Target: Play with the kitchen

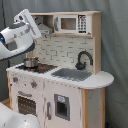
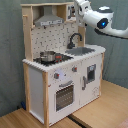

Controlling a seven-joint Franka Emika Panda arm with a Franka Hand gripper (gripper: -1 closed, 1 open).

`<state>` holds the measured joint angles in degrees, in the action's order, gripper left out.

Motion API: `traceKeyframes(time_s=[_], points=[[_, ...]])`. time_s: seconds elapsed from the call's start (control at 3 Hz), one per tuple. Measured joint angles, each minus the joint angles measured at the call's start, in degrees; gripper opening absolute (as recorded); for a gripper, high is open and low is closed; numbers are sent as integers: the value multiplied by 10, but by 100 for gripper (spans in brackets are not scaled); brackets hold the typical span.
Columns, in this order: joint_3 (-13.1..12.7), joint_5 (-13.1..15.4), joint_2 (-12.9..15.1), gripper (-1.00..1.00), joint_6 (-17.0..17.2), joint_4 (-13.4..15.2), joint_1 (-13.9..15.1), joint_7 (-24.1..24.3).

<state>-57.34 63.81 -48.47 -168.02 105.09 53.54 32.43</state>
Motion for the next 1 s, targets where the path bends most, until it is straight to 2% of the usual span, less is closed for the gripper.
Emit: traceKeyframes(time_s=[0.67,1.0], points=[[28,0,-84,100,-3,81,-45,-1],[27,0,-132,100,-3,112,-63,-2]])
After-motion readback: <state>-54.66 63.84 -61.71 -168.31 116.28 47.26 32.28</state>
